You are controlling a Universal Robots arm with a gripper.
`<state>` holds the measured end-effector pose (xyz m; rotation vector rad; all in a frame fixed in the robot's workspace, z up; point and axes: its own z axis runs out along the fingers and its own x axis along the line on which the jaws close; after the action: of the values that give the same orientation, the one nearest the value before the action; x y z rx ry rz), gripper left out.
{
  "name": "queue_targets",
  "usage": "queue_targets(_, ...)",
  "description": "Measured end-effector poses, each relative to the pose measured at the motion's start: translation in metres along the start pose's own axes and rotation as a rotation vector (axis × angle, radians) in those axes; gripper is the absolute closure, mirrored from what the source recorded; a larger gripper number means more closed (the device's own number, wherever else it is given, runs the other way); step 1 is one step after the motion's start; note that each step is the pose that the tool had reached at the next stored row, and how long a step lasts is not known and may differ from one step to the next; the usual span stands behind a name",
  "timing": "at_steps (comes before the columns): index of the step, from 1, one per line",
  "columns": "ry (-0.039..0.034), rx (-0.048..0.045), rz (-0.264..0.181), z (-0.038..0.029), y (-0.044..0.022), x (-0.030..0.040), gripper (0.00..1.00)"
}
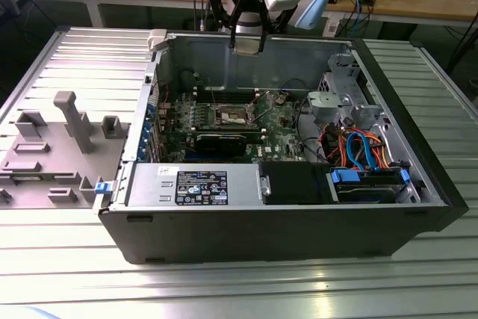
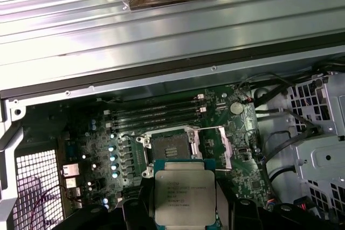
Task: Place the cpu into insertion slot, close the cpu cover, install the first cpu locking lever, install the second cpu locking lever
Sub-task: 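Place the cpu into insertion slot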
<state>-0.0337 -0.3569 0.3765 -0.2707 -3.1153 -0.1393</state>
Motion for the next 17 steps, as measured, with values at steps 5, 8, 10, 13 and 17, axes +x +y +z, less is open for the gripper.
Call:
queue_targets(5,-0.0021,-0.0004,0.024,0.0,0.0,0.0,0.46)
queue_targets(8,-0.0031,-0.0006,0.034,0.0,0.0,0.0,0.46)
queue_targets(10,-0.0034,-0.0007,0.038,0.0,0.0,0.0,0.46)
queue_targets(13,-0.0035,-0.0007,0.04,0.0,0.0,0.0,0.46)
queue_targets(17,-0.0037,-0.0008,0.041,0.0,0.0,0.0,0.46)
